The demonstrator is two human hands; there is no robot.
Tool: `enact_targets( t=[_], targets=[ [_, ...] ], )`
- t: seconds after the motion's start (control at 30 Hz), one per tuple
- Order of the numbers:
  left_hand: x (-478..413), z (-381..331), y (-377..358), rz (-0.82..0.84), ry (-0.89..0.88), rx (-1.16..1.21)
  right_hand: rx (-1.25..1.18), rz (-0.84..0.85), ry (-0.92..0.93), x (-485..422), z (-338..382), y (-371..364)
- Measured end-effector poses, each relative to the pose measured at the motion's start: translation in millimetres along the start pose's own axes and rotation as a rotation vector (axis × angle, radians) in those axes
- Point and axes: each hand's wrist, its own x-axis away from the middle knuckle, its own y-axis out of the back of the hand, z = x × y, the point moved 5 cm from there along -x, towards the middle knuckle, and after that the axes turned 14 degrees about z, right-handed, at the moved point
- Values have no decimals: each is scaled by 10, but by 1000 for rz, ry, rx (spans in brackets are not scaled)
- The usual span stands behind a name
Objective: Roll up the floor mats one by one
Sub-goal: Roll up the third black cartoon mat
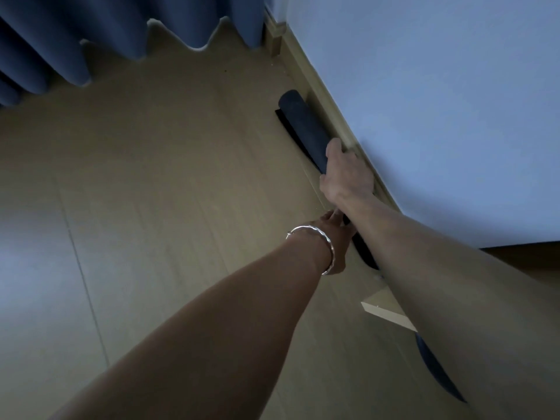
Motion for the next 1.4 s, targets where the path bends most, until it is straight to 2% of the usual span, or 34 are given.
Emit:
enact_targets(
  t=[0.2, 0.53, 0.8, 0.97, 1.17, 1.27, 1.4],
  targets=[
    [38, -88, -14, 115, 31, -75, 133, -70, 18, 30, 79, -46],
    [-96, 15, -240, 234, -16, -1, 221, -147, -4, -37, -35, -45],
    [74, 268, -201, 178, 57, -32, 310, -115, -37, 22, 52, -21],
    [346, 567, -6, 11, 138, -45, 352, -164, 103, 86, 302, 73],
    [663, 1036, 54, -25, 249, -86, 280, 48, 351, 244, 858, -43],
    [852, 1282, 12, -14, 285, -115, 251, 152, 396, 350, 1053, -109],
    [1133, 1606, -48, -12, 349, -111, 224, 212, 410, 477, 1295, -116]
  ],
)
